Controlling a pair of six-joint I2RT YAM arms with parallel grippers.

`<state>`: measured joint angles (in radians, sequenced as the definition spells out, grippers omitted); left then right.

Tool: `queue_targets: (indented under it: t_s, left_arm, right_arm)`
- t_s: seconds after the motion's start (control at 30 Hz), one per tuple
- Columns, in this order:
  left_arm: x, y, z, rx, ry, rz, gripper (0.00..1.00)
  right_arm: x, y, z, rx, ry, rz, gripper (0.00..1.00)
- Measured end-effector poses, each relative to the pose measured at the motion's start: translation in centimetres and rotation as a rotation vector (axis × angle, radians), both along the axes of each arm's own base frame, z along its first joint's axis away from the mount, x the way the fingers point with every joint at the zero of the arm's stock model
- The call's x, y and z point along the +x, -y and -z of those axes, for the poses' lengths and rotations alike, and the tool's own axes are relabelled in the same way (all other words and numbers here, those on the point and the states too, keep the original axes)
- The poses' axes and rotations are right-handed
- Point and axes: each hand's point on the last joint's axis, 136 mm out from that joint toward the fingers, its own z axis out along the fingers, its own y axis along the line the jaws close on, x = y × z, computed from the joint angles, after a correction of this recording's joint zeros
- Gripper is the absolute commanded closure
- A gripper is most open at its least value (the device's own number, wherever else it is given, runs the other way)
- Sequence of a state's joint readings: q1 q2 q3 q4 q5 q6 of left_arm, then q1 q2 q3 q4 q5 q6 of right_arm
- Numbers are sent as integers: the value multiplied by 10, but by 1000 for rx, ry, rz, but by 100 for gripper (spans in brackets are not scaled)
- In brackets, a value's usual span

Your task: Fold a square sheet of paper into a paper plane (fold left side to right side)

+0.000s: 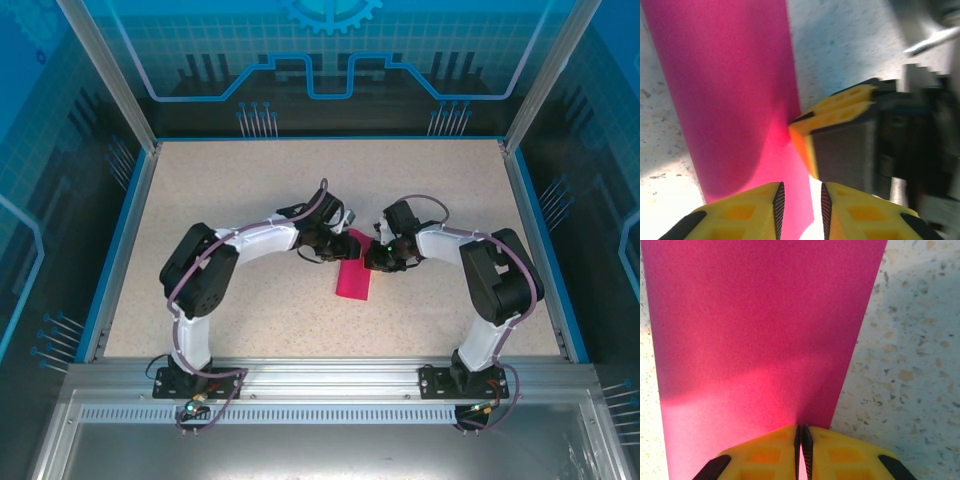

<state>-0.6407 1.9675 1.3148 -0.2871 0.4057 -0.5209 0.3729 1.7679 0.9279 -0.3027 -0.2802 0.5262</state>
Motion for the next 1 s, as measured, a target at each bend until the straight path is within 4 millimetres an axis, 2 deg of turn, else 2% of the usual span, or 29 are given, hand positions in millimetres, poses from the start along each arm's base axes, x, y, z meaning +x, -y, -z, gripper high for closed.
queue_targets:
  t_s: [0.13, 0.3, 0.47, 0.67, 0.83, 0.93, 1.0]
  left_arm:
    - [-3, -3, 22, 33, -37, 3, 71]
    - [-2, -9, 29, 61, -32, 4, 71]
    - [-4, -27, 44, 86, -61, -21, 71]
    - [-1, -33, 43, 66, -49, -32, 71]
    - [-1, -57, 41, 87, -44, -64, 70]
    - [0, -67, 32, 85, -35, -85, 70]
    - [1, -64, 22, 61, -15, -81, 71]
  right_arm:
    - [0, 0, 0, -10, 2, -4, 85]
    - [0, 0, 0, -15, 4, -5, 85]
    - [0, 1, 0, -19, 3, -5, 85]
    - [-1, 0, 0, -24, 5, -12, 85]
    - [-1, -1, 0, -24, 7, -15, 85]
    - [-1, -1, 0, -23, 7, -15, 85]
    - [-1, -1, 0, -23, 7, -15, 85]
